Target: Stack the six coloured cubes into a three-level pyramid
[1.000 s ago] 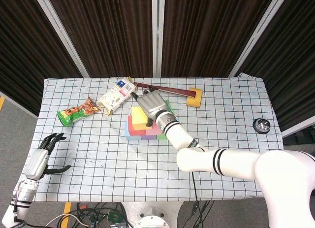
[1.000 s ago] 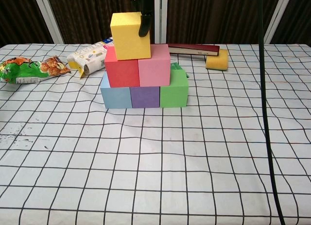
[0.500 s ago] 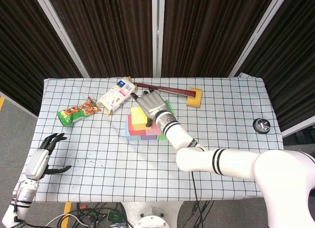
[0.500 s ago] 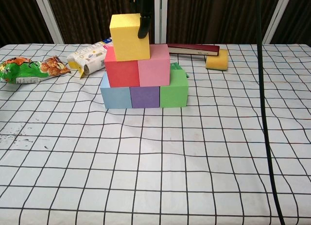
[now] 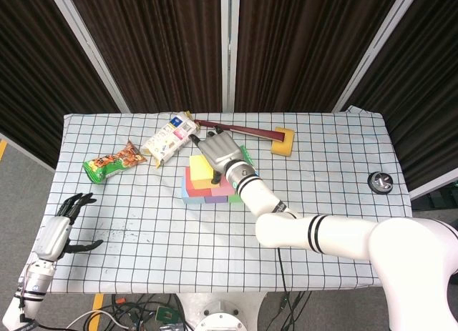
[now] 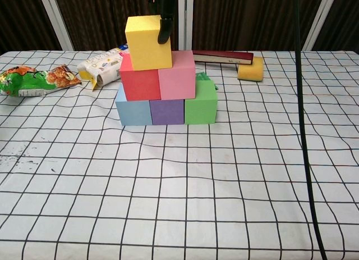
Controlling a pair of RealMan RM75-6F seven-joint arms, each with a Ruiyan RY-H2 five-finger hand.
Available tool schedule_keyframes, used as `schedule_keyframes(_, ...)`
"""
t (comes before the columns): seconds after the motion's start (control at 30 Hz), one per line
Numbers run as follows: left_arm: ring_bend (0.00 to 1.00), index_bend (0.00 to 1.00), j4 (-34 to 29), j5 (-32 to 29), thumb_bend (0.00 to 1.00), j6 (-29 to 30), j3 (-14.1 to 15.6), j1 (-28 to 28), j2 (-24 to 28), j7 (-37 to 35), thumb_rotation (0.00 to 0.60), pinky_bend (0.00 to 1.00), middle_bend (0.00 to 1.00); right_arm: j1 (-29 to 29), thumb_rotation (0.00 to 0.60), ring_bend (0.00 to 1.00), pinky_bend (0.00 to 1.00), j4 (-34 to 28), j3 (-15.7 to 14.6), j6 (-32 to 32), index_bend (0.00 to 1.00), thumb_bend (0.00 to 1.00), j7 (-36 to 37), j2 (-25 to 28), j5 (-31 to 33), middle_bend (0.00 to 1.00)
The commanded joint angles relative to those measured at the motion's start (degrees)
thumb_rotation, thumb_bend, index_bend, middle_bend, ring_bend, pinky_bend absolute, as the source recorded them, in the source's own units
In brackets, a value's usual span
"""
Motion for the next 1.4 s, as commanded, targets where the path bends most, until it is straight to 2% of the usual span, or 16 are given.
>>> schedule_keyframes(0.03, 0.03, 0.08, 0.01, 0.07, 0.0, 0.04, 0.03, -0.01, -0.02, 0.0, 0.6, 0.07, 0.17, 0.02, 0.6, 0.13, 0.0, -0.45, 0.07, 0.35, 0.0, 0.14, 0.0, 0.23, 0.11, 0.55)
schedule_keyframes(0.8, 0.03, 0.08, 0.3, -0.06, 0.0, -0.06, 0.02, -0.03, -0.08, -0.66, 0.6, 0.07, 0.17, 0.39, 0.6, 0.13, 0.0, -0.41, 0.07, 2.51, 0.0, 0.14, -2.13, -1.31, 1.87, 0.56)
schedule_keyframes(1.4, 0.03, 0.08, 0.27, 0.05, 0.0, -0.13, 0.07, -0.13, -0.12, -0.83, 0.6, 0.07, 0.17, -0.43, 0.6, 0.14, 0.0, -1.55, 1.31, 4.31, 0.0, 0.15, -2.93, -0.81, 1.83, 0.57)
